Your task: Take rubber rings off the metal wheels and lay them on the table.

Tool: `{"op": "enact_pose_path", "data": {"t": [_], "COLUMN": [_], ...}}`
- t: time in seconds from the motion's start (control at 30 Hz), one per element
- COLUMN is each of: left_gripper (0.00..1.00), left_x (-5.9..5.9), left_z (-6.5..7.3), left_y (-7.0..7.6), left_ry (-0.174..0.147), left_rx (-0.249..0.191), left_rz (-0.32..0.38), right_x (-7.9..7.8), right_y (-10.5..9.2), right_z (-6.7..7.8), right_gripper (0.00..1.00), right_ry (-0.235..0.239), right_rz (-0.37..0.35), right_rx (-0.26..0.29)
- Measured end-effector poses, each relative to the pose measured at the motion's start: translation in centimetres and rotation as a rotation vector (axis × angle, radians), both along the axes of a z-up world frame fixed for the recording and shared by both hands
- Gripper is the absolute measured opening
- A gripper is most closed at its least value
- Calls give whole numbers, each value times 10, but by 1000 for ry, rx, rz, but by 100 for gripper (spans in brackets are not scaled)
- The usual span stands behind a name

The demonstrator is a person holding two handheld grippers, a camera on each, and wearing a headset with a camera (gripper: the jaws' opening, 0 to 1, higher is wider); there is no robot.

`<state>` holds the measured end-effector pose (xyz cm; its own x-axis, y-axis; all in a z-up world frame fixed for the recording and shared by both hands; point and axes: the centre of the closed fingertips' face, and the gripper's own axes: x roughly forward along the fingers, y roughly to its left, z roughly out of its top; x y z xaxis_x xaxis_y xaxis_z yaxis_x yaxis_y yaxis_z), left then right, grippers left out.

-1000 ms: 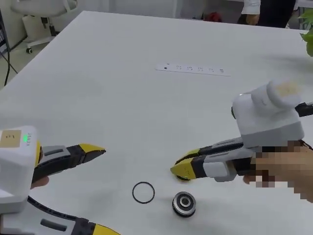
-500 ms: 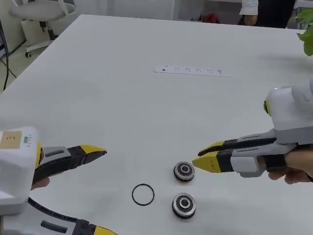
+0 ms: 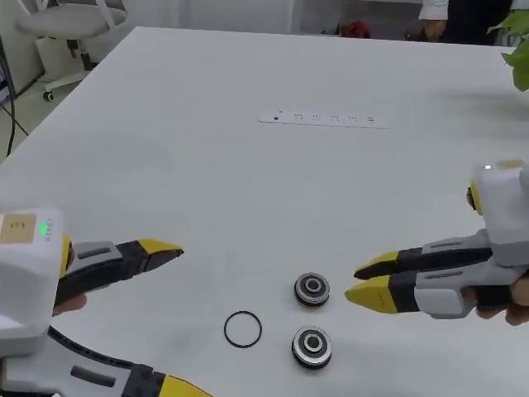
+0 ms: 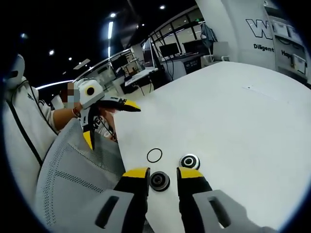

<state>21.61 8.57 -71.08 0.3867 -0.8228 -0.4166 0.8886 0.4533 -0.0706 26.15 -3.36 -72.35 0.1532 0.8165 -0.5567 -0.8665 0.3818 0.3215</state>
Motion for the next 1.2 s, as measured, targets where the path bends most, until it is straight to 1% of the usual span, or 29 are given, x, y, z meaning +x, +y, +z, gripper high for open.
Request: {"op": "enact_pose_path", "data": {"t": [0.17,0.23,0.33,0.43,0.63,0.7,0.8,0.87,0.93,1.2], "left_gripper": [98,98,98,98,97,97,96,94,92,87], "left_x": [2,3,5,6,7,7,9,9,9,13], "left_z": [10,17,23,26,28,29,34,36,38,49], "left_y": [-2,-5,-7,-10,-19,-23,-31,-36,-41,-64], "left_ry": [-4,-2,-7,-16,-28,-32,-46,-49,-54,-94], "left_rx": [-30,-62,-71,-72,-58,-56,-66,-75,-73,-82], "left_rz": [3,5,2,-4,-35,-50,-71,-88,-109,-164], "right_x": [-4,-4,-3,-3,-3,-3,-4,-5,-6,-9], "right_y": [-5,-7,-10,-13,-16,-16,-16,-15,-15,-13], "right_z": [-9,-11,-14,-15,-19,-19,-21,-23,-24,-28], "right_gripper": [19,19,19,19,18,18,18,18,18,18], "right_ry": [6,16,17,23,31,35,40,41,46,53], "right_rz": [-2,-12,-19,-28,-42,-46,-45,-44,-41,-30], "right_rx": [-7,-1,-6,-3,0,7,7,6,8,8]}}
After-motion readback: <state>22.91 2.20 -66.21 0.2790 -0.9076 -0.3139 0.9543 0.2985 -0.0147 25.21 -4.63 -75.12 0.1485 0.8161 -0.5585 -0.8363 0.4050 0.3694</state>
